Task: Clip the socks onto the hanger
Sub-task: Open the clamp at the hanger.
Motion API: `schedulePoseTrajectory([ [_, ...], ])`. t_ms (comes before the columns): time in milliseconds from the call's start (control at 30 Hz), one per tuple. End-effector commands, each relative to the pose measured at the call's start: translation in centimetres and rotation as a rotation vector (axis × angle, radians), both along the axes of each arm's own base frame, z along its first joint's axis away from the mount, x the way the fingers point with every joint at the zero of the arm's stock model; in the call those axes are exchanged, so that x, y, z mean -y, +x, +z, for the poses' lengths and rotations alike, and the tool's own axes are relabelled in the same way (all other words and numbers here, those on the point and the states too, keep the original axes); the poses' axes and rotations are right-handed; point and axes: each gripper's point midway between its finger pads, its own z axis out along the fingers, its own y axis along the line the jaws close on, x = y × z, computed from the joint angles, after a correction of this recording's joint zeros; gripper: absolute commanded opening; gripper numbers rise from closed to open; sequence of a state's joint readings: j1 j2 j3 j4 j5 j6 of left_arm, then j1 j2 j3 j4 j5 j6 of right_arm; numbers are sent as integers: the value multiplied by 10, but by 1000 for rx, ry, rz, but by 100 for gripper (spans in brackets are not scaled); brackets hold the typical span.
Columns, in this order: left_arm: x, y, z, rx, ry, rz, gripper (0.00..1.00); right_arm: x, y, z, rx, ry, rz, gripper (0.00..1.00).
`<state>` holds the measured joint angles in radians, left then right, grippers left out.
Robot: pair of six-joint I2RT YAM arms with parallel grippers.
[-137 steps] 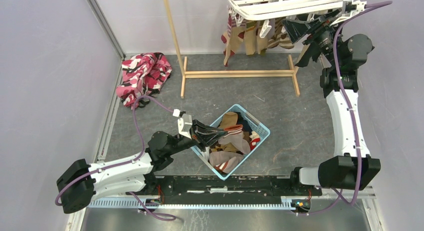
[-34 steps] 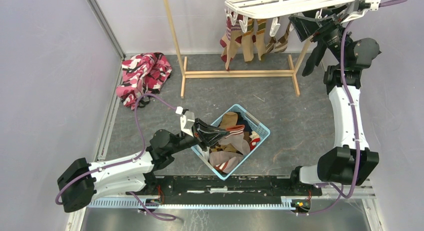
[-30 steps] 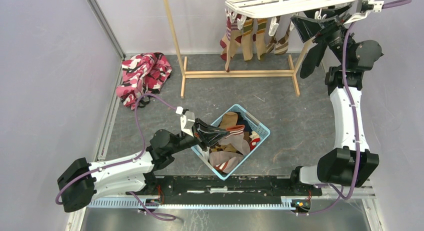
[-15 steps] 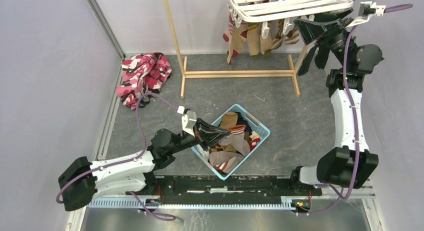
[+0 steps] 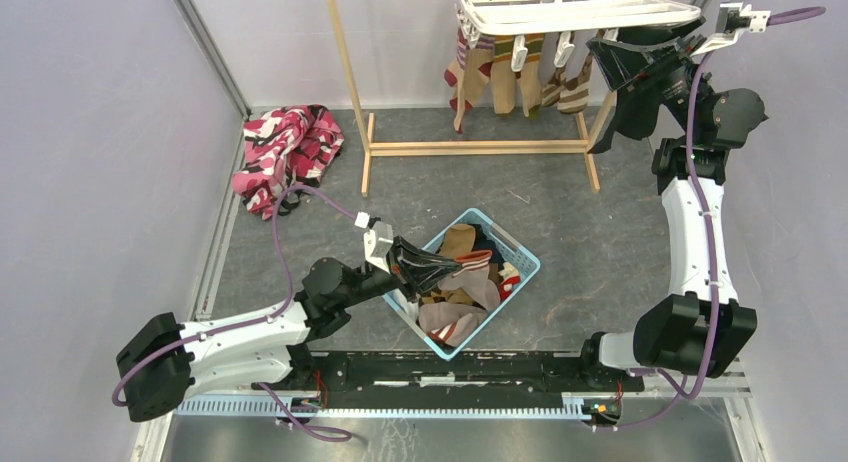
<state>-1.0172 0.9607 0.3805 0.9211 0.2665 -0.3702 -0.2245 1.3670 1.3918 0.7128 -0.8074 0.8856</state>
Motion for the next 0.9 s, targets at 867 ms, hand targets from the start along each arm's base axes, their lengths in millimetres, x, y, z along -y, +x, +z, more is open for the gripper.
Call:
schedulePoseTrajectory([
  [867, 4, -2, 27, -2, -67, -15, 2, -16, -8, 26, 95, -16, 95, 87],
])
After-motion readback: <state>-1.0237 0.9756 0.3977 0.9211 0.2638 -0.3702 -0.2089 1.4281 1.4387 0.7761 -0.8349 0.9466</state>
